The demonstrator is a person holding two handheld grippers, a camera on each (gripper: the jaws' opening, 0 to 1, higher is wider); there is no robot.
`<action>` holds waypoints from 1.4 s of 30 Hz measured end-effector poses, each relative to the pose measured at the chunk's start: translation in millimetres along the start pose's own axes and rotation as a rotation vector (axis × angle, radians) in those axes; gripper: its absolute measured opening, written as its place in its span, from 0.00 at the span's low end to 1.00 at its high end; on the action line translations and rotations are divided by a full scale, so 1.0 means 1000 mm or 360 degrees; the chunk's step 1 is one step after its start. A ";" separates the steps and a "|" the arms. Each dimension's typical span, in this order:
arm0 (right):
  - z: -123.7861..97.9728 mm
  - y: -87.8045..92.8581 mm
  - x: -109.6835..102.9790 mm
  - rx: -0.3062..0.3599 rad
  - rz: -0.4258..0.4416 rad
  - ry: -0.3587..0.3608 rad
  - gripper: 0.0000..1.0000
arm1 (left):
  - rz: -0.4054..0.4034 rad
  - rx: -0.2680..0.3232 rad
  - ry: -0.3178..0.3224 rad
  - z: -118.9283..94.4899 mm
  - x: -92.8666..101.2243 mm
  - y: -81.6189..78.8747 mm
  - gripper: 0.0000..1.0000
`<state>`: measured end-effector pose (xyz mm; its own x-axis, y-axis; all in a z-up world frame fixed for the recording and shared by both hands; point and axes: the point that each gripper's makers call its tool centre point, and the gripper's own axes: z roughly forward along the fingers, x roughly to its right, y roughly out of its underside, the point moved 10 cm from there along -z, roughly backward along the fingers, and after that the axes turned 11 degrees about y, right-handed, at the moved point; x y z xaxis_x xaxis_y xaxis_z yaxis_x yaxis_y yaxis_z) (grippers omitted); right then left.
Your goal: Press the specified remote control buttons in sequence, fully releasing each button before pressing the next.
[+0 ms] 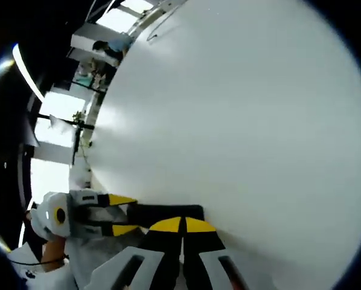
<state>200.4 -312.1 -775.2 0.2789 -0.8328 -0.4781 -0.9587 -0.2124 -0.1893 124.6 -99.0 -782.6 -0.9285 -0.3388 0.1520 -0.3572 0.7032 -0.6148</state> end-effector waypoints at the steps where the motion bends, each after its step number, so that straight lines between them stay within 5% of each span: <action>1: 0.000 0.001 0.000 0.0010 -0.0007 0.0008 0.00 | 0.0001 0.0001 0.0000 0.000 0.000 0.000 0.25; 7: 0.001 0.001 -0.004 0.0052 -0.0080 0.0081 0.00 | -0.0020 0.0021 -0.0005 0.000 -0.002 0.001 0.25; 24: -0.002 0.005 -0.004 0.0096 0.0023 0.0102 0.00 | -0.0030 0.0058 -0.0031 0.001 -0.001 0.001 0.25; 31: -0.011 0.001 -0.011 0.0225 -0.0011 0.0081 0.00 | -0.0027 0.0072 -0.0030 0.001 -0.002 0.001 0.25; 42: 0.000 0.007 -0.009 0.0114 0.0003 0.0072 0.00 | -0.0021 0.0072 -0.0028 0.002 -0.003 0.001 0.25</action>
<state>191.5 -306.7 -771.9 0.2727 -0.8558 -0.4397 -0.9523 -0.1750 -0.2500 126.6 -98.4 -785.4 -0.9216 -0.3593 0.1470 -0.3643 0.6697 -0.6472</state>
